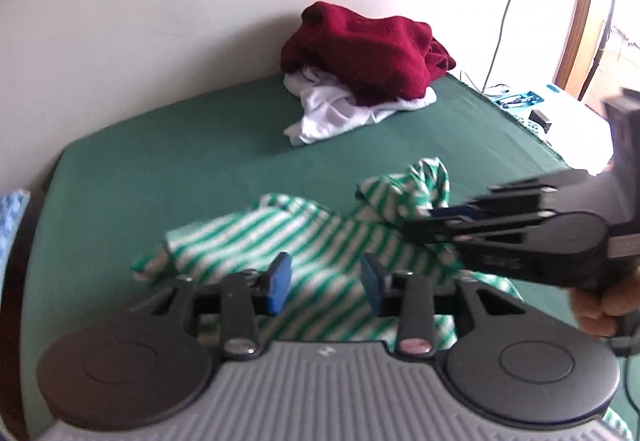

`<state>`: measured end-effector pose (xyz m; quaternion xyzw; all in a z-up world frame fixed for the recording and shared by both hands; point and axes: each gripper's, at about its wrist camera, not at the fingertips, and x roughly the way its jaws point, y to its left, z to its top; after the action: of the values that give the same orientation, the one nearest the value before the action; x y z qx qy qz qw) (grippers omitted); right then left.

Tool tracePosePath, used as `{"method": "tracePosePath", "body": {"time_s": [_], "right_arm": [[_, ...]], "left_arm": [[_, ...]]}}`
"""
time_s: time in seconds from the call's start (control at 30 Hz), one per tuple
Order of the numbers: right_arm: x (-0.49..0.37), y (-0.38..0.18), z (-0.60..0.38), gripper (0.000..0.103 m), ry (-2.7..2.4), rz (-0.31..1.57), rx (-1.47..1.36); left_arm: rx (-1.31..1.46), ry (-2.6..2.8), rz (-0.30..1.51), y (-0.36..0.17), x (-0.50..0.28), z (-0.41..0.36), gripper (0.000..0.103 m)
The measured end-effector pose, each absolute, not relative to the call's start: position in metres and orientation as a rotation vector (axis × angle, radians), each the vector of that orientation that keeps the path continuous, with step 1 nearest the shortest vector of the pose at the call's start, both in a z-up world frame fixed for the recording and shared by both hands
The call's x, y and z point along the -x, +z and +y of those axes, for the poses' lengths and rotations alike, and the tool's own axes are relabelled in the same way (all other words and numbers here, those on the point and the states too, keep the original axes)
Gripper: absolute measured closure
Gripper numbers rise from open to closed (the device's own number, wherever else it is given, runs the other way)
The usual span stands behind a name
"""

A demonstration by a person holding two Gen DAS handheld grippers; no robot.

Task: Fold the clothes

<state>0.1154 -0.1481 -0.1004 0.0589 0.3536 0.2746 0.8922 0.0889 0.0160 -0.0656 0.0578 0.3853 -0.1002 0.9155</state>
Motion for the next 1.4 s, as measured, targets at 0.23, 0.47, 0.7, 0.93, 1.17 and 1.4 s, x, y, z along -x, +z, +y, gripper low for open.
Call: {"method": "tracePosePath", "body": {"time_s": [0.23,0.47,0.7,0.93,1.17,1.4], "right_arm": [[-0.112,-0.116,-0.197,0.073,0.610,0.803,-0.405],[-0.096,-0.128,-0.166,0.073,0.707,0.835,-0.350],[-0.125,-0.115,-0.224,0.071,0.442,0.737,-0.569],[-0.177,-0.136,-0.212,0.067,0.412,0.818,-0.588],[-0.177,-0.137,-0.204,0.096,0.323,0.803,-0.469],[-0.175,-0.140,-0.204,0.089,0.348,0.770,-0.487]], "left_arm": [[-0.123,-0.284,0.817,-0.077,-0.135,-0.002,0.058],[-0.153,-0.337,0.886,-0.102,-0.184,-0.031,0.068],[-0.165,-0.363,0.920,-0.119,-0.195,-0.030,0.081],[-0.068,-0.406,0.924,-0.121,-0.197,-0.019,0.103],[-0.086,-0.354,0.920,-0.126,-0.195,-0.009,0.103],[-0.106,-0.457,0.887,-0.111,-0.193,-0.007,0.088]]}}
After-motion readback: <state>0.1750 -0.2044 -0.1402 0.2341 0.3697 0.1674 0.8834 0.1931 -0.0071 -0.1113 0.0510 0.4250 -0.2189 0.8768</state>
